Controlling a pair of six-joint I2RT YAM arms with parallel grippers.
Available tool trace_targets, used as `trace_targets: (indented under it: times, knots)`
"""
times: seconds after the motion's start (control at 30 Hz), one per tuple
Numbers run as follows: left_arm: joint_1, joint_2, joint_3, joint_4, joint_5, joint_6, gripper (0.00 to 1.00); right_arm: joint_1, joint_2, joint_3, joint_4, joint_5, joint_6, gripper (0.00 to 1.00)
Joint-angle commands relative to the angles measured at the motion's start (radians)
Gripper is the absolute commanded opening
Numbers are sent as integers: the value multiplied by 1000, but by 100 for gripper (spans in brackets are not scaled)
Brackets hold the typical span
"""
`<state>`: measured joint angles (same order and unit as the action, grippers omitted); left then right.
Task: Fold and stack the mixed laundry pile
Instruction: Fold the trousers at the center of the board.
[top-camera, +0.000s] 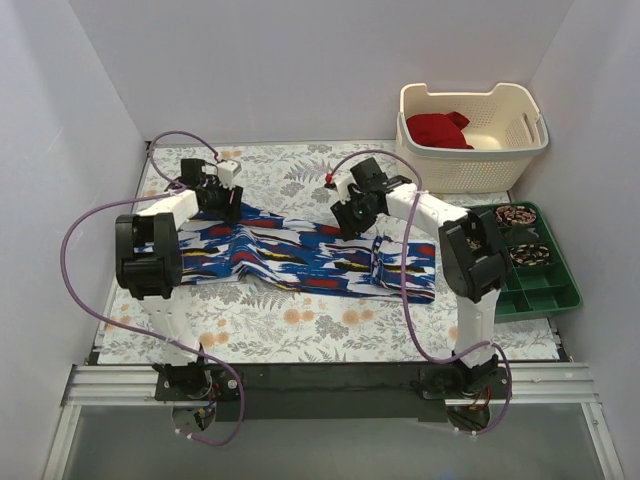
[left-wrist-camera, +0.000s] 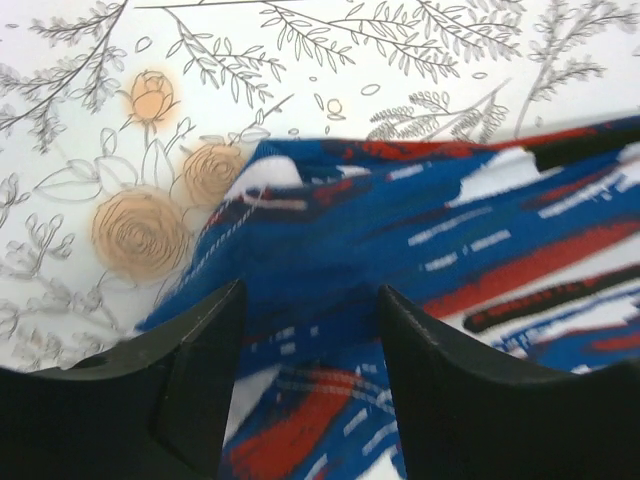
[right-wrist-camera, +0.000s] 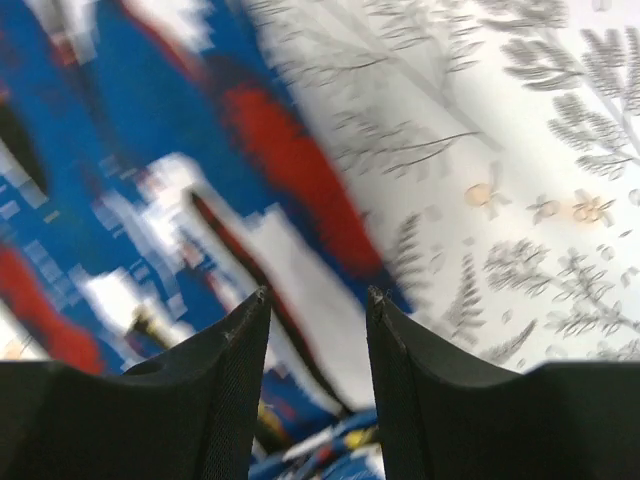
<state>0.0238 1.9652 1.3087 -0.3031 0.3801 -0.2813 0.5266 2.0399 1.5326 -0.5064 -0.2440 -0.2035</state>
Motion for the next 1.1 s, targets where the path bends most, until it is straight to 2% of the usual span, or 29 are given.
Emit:
trace_targets:
  times: [0.0, 0.13, 0.33, 0.43, 0.47, 0.57, 0.67, 0.73, 0.87, 1.0, 1.07]
  knots:
    - [24, -153, 23, -173, 92, 59, 55, 79, -141, -64, -52, -77, -66, 47]
    - [24, -209, -34, -298, 71, 86, 56, 115, -92, -86, -84, -95, -71, 43]
    - [67, -295, -224, -398, -7, 146, 57, 121, -30, -160, -107, -66, -94, 42]
    - [125, -295, -299, -403, -97, 232, 57, 119, -23, -218, -118, -17, -111, 42]
    - [178, -290, -308, -390, -115, 275, 57, 116, -21, -235, -122, 4, -119, 42]
    - [275, -218, -295, -364, -214, 426, 58, 101, -24, -299, -124, 41, -151, 42]
    - [335, -154, -266, -341, -285, 514, 56, 93, -29, -321, -126, 37, -160, 41]
    - [350, -182, -247, -349, -255, 540, 56, 93, -44, -310, -141, 8, -166, 41]
    - [349, -247, -145, -467, -60, 518, 57, 95, -130, -253, -179, -167, -194, 43]
    - [349, -290, -77, -530, 126, 389, 57, 63, -280, -212, -195, -254, -131, 49]
    - [324, -342, -91, -495, 143, 314, 58, 7, -308, -212, -196, -267, -93, 50]
